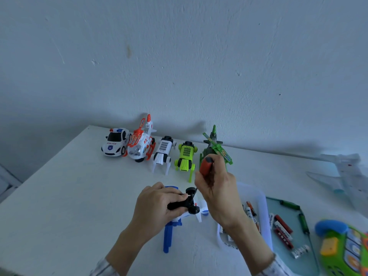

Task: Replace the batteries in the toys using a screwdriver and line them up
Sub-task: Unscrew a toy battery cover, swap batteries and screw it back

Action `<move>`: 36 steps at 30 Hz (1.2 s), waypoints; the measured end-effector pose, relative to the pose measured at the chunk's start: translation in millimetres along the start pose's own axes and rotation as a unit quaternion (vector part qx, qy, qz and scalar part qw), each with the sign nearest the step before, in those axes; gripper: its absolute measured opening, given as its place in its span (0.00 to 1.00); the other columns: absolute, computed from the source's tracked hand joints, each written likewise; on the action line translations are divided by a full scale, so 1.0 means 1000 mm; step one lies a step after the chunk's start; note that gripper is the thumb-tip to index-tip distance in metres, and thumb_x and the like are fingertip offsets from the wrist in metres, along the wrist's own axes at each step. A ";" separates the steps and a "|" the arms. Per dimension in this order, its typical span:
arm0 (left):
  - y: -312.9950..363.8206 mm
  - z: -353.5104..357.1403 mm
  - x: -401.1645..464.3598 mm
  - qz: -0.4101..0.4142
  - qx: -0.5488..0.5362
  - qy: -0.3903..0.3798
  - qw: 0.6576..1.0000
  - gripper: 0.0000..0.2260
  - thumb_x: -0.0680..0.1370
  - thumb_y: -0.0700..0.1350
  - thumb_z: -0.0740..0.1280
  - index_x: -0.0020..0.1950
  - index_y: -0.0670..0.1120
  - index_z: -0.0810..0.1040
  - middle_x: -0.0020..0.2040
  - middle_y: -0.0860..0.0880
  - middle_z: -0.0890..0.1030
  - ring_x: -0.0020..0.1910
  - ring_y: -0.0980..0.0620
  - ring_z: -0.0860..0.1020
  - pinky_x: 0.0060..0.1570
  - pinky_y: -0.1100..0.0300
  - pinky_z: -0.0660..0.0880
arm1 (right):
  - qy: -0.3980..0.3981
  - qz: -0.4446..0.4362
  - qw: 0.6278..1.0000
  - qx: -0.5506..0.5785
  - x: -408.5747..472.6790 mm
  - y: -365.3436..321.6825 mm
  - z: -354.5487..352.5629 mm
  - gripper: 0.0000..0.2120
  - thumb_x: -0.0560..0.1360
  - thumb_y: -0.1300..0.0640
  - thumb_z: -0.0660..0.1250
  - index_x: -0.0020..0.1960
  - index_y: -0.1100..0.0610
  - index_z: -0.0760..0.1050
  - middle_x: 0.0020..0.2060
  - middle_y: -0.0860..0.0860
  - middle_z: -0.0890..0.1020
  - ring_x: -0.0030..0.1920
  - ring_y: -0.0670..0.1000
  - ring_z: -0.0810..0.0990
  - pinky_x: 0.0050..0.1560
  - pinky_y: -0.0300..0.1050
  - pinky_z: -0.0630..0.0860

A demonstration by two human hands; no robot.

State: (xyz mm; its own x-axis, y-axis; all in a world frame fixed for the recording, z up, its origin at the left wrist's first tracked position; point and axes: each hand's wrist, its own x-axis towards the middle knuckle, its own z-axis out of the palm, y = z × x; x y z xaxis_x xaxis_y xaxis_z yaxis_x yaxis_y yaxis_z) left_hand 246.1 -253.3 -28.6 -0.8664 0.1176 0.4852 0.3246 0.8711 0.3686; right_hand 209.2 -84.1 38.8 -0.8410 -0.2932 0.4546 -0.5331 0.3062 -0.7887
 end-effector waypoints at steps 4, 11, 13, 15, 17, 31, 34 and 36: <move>0.000 0.000 0.000 -0.004 0.000 -0.003 1.000 0.17 0.69 0.64 0.64 0.48 0.58 0.85 0.43 0.66 0.82 0.34 0.59 0.71 0.34 0.68 0.62 | -0.044 -0.051 0.998 0.000 -0.002 -0.001 -0.003 0.20 0.77 0.59 0.67 0.58 0.40 0.62 0.35 0.44 0.73 0.33 0.46 0.69 0.33 0.37 0.69; 0.002 0.001 0.002 -0.013 0.003 0.009 1.000 0.16 0.68 0.64 0.64 0.47 0.59 0.85 0.43 0.66 0.82 0.35 0.61 0.69 0.34 0.71 0.59 | 0.000 -0.068 0.992 0.107 0.004 0.003 -0.009 0.17 0.70 0.65 0.71 0.53 0.51 0.71 0.48 0.50 0.81 0.47 0.49 0.83 0.48 0.42 0.80; 0.001 0.001 0.002 -0.009 0.007 0.012 1.000 0.16 0.68 0.63 0.64 0.47 0.58 0.85 0.42 0.65 0.82 0.34 0.60 0.69 0.34 0.71 0.58 | 0.010 -0.080 0.993 0.087 0.006 0.002 -0.004 0.16 0.69 0.65 0.72 0.51 0.51 0.71 0.40 0.53 0.80 0.40 0.53 0.81 0.43 0.48 0.81; 0.001 0.001 0.001 -0.009 0.008 0.008 1.000 0.16 0.67 0.63 0.64 0.46 0.57 0.85 0.42 0.65 0.83 0.33 0.61 0.69 0.33 0.71 0.58 | 0.016 -0.101 0.994 0.048 0.006 0.002 0.004 0.18 0.69 0.66 0.72 0.51 0.50 0.70 0.39 0.53 0.77 0.38 0.53 0.78 0.39 0.50 0.79; 0.001 0.001 0.002 -0.011 0.010 0.002 1.000 0.16 0.68 0.64 0.64 0.46 0.57 0.85 0.41 0.64 0.83 0.32 0.60 0.70 0.33 0.71 0.57 | 0.032 -0.118 0.992 0.021 0.009 0.002 0.009 0.19 0.69 0.64 0.73 0.51 0.50 0.69 0.40 0.53 0.75 0.37 0.53 0.77 0.38 0.51 0.77; -0.002 0.002 0.009 -0.015 0.010 0.014 1.000 0.17 0.68 0.65 0.63 0.44 0.58 0.86 0.39 0.64 0.83 0.30 0.60 0.71 0.30 0.70 0.61 | 0.071 -0.204 0.976 -0.004 0.004 0.007 0.003 0.17 0.67 0.67 0.74 0.48 0.54 0.72 0.37 0.56 0.75 0.37 0.48 0.75 0.36 0.42 0.76; -0.001 0.000 0.011 -0.023 0.003 0.019 1.000 0.15 0.65 0.63 0.68 0.44 0.58 0.86 0.39 0.64 0.83 0.29 0.59 0.73 0.27 0.66 0.68 | 0.023 -0.140 0.988 0.055 0.010 0.001 -0.005 0.19 0.68 0.73 0.71 0.51 0.53 0.74 0.50 0.53 0.78 0.49 0.46 0.79 0.47 0.40 0.79; -0.001 0.000 0.011 -0.025 0.005 0.015 1.000 0.15 0.65 0.64 0.68 0.45 0.59 0.85 0.39 0.65 0.83 0.29 0.59 0.72 0.26 0.65 0.68 | -0.010 -0.077 0.991 0.108 0.015 0.000 -0.010 0.21 0.67 0.73 0.71 0.48 0.49 0.76 0.50 0.48 0.81 0.50 0.45 0.81 0.51 0.39 0.79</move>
State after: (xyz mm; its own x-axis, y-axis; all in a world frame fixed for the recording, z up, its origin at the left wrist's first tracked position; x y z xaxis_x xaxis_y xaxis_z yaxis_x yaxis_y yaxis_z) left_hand 235.9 -252.9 -23.8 -0.8696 0.0600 0.4900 0.2774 0.8804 0.3847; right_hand 196.1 -79.6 49.4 -0.7475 -0.3399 0.5707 -0.6215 0.0548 -0.7815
